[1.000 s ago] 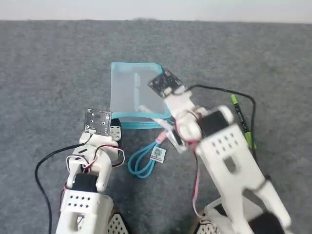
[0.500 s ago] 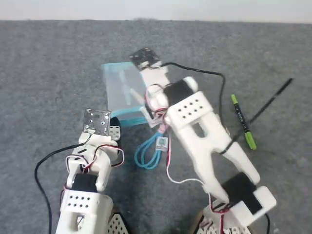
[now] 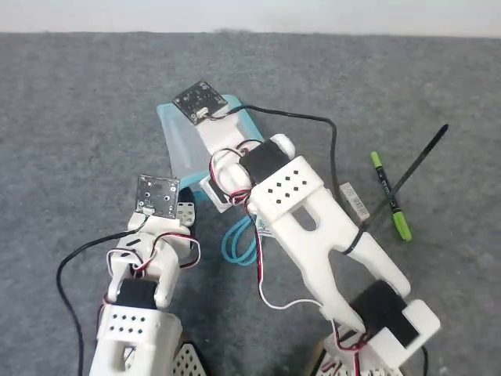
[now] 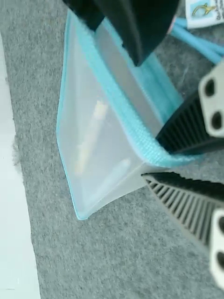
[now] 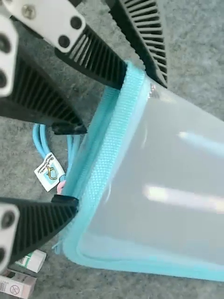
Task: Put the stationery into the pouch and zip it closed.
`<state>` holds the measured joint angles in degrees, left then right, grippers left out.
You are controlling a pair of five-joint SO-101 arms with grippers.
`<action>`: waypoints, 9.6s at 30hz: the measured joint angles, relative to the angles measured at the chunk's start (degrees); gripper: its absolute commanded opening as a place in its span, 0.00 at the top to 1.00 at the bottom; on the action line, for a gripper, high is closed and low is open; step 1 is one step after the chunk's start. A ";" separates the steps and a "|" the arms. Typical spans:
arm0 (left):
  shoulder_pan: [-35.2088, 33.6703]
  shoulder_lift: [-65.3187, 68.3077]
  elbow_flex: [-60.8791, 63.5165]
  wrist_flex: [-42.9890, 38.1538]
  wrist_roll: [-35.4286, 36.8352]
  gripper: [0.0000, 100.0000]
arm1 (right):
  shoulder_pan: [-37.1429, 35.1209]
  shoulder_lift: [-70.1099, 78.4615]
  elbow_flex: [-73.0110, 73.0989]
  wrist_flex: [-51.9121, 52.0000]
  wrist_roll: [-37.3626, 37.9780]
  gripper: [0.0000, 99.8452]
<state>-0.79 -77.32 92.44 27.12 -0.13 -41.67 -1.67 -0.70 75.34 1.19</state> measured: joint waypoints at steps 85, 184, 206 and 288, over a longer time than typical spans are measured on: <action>-0.53 0.00 0.00 0.00 -0.62 0.99 | 57.49 10.64 1.32 14.15 34.99 0.99; 2.99 0.00 1.58 0.00 -4.04 0.99 | 8.26 19.52 -24.44 13.98 7.47 0.82; 1.49 -0.09 1.67 0.00 -4.57 0.99 | 6.51 4.48 -21.54 12.57 9.32 0.73; 0.88 -0.09 -5.19 12.48 -4.13 0.99 | 39.74 6.68 32.00 -17.32 31.74 0.76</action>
<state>0.09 -77.41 87.25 39.60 -4.26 -1.93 5.01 31.30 58.02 32.92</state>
